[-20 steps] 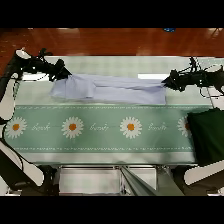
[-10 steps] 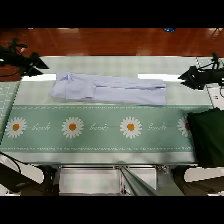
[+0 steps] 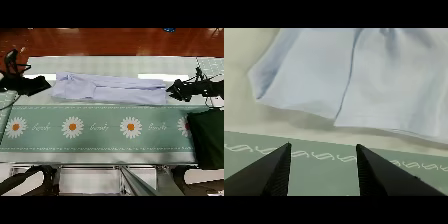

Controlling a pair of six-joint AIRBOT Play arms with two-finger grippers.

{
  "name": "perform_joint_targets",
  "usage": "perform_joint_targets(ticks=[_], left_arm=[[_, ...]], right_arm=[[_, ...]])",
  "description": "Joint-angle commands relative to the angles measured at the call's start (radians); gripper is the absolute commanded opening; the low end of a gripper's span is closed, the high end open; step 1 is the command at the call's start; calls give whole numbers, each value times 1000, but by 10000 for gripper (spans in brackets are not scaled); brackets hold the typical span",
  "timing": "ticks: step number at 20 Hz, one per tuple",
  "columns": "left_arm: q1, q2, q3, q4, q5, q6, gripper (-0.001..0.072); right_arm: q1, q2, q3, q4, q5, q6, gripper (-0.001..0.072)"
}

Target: Fold the shirts.

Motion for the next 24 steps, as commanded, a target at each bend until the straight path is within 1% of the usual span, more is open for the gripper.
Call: perform_joint_targets(ticks=[1,5,6,8,9,11,12,13,16,17,20,22,24], left_arm=[[-93,96,-166,-39,152,2,503],[-141,66,-166,-61,153,2,504],[-145,58,-166,-70,154,2,504],[-144,40,-166,-118,153,2,499],[-144,34,-166,-134,153,2,434],[-145,30,-165,-146,163,8,85],[-150,30,-161,-146,173,43,14],[-157,30,-150,-148,175,64,14],[-213,29,-105,-150,178,64,14],[-247,29,-91,-150,183,64,14],[-399,14,-55,-151,231,63,14],[-510,-43,-9,-167,233,63,14],[-615,-136,64,-201,220,63,14]], right_arm=[[43,-57,-8,86,-66,8,405],[97,-149,75,96,-51,16,404],[122,-168,103,106,-47,13,363],[166,-181,161,109,-43,-12,82],[181,-176,191,109,-39,-35,23],[188,-145,232,95,-2,-35,23],[184,-114,232,74,12,-31,23],[177,-73,232,21,47,-20,22],[176,96,198,-218,145,47,22],[176,174,157,-270,166,56,22],[176,442,-18,-304,177,56,22],[176,614,-122,-301,191,63,22],[176,775,-200,-300,234,94,22]])
